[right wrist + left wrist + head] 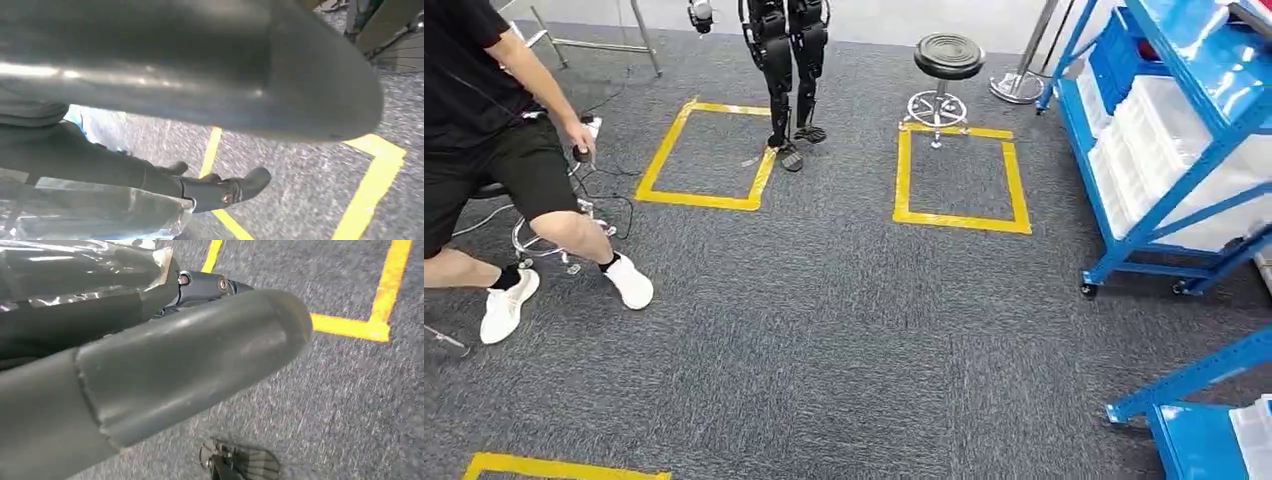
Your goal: Take the parts from the cabinet and place them on the table.
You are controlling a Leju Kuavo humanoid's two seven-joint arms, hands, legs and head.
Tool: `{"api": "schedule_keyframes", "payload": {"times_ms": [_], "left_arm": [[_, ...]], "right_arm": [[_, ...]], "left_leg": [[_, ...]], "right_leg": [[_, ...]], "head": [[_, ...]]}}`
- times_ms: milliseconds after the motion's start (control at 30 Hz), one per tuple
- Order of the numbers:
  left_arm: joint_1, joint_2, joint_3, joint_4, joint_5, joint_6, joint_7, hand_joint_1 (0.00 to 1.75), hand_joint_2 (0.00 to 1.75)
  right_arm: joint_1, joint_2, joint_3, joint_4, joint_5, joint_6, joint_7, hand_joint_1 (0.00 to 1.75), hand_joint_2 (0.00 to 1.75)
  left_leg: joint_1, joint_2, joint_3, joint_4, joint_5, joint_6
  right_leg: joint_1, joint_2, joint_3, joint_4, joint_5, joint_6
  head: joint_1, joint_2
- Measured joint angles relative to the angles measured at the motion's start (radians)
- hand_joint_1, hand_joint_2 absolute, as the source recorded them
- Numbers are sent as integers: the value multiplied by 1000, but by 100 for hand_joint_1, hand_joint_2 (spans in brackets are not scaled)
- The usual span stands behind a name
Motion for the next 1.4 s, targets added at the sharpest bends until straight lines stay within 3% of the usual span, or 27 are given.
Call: {"api": "schedule_keyframes", "payload": {"times_ms": [67,133,200,233,267,300,400,433,500,533,600,667,733,767,800,833,867,933,967,1000,1033,1100,1133,1200,1267,1300,1400], "left_arm": [[3,2,0,0,1,0,0,0,0],[2,2,0,0,4,1,0,0,0],[2,0,0,0,4,1,0,0,0],[2,-1,0,0,3,1,0,0,0],[2,0,0,0,3,2,0,0,0],[3,2,0,-1,0,2,0,0,0],[-3,-1,0,-1,-3,3,0,0,0],[-3,-3,0,-1,-3,3,0,0,0],[-3,-2,0,-1,-3,3,-2,0,0],[-1,-2,0,0,-3,3,-2,0,0],[3,-3,0,0,-3,3,-2,0,0],[4,-2,0,0,-3,5,3,0,0],[4,-2,0,0,-3,7,4,0,0],[4,-2,0,0,-3,9,5,0,0],[4,-1,0,0,-3,10,6,0,0],[4,-1,0,0,-3,11,7,0,0],[5,-1,0,0,-3,11,8,0,0],[4,-3,0,0,-3,13,9,0,0],[3,-5,0,0,-3,14,9,0,0],[3,-5,0,0,-3,16,9,0,0],[4,-4,0,0,-3,20,10,0,0],[6,-3,1,0,-1,20,13,0,0],[6,-3,1,0,-1,20,14,0,0],[5,-5,1,0,-1,20,17,0,0],[4,-7,1,0,-1,21,19,0,0],[4,-6,1,-1,-1,21,20,0,0],[0,-6,1,0,-1,22,22,0,0]], "right_arm": [[-3,0,0,0,1,0,0,0,0],[0,0,0,0,2,0,0,0,0],[3,0,0,0,1,0,4,0,0],[2,-1,0,0,1,0,6,0,0],[0,0,0,0,0,-1,6,0,0],[-6,2,0,0,0,-1,6,0,0],[-3,3,0,0,0,-4,8,0,0],[-4,3,0,0,0,-4,8,0,0],[-3,3,0,0,-1,-6,9,0,0],[-4,5,0,0,-1,-6,9,0,0],[-5,7,0,0,0,-6,8,0,0],[-1,6,0,0,2,-6,5,0,0],[0,6,0,0,5,-6,3,0,0],[0,7,0,0,8,-6,3,0,0],[-1,10,0,0,11,-5,3,0,0],[-5,10,0,0,14,-5,3,0,0],[-6,11,0,0,16,-4,3,0,0],[-2,13,0,0,19,-3,3,0,0],[-2,12,0,1,20,-3,3,0,0],[-2,11,0,1,20,-2,3,0,0],[-4,11,0,1,23,1,3,0,0],[-6,10,1,1,28,3,3,0,0],[-5,10,2,1,31,4,3,0,0],[-2,10,3,1,34,5,3,0,0],[-4,7,6,1,35,5,4,0,0],[-7,8,7,1,35,5,4,0,0],[-6,7,7,1,36,5,4,0,0]], "left_leg": [[-3,32,-3,0,0,0],[-3,60,-5,1,-1,-1],[-2,83,-3,2,-3,-5],[-1,94,-1,4,-6,-10],[-3,103,2,10,-12,-19],[-9,113,0,16,-21,-31],[-2,139,13,10,-20,-46],[3,147,13,13,-27,-55],[11,55,-11,84,-88,-59],[10,29,-45,158,-134,-59],[10,12,-120,309,-193,-56],[9,8,-131,306,-154,-47],[6,-11,-65,155,-56,-32],[4,-44,-29,77,-16,-24],[5,-99,-17,51,-23,-17],[3,-95,-15,35,-20,-21],[-3,-81,-17,38,-19,-20],[-9,-55,-13,26,-11,-10],[0,-36,-7,7,2,-5],[-3,-25,-3,-1,4,-1],[-4,-9,-3,-1,6,3],[-8,26,-6,-1,5,2],[-8,43,-8,-1,5,2],[-7,70,-8,-1,4,0],[-7,93,-5,5,-1,-7],[-12,100,-5,9,-5,-15],[-12,125,7,8,-13,-33]], "right_leg": [[-5,-22,-79,160,-66,-3],[-12,-26,-103,222,-77,13],[-21,-38,-24,89,-25,41],[-27,-61,33,-11,6,51],[-31,-119,81,-94,20,54],[-14,-122,84,-96,24,44],[-9,-85,67,-95,25,16],[-18,-69,83,-100,31,3],[-23,-52,80,-101,36,-12],[-19,-41,78,-101,36,-17],[-9,-13,75,-100,38,-21],[-2,17,77,-100,38,-21],[1,45,83,-100,38,-21],[0,57,85,-100,38,-21],[0,65,82,-100,39,-19],[8,77,75,-94,40,-15],[-3,86,69,-95,44,-8],[-5,113,51,-104,52,10],[-4,77,52,-84,44,7],[0,24,28,-49,22,4],[-2,-4,-8,21,-13,-1],[-5,-23,-81,169,-70,-2],[-8,-26,-100,211,-78,5],[-14,-34,-51,131,-41,28],[-17,-83,68,-66,17,47],[-14,-119,87,-106,17,37],[-4,-88,78,-105,27,14]], "head": [[1,0],[2,0],[3,0],[3,0],[3,0],[5,0],[-2,0],[0,0],[-6,0],[-7,0],[-7,0],[-7,0],[-7,0],[-7,0],[-5,0],[-5,0],[-6,0],[-6,0],[-5,0],[-3,0],[0,0],[1,0],[2,0],[2,0],[3,0],[4,0],[-2,0]]}}
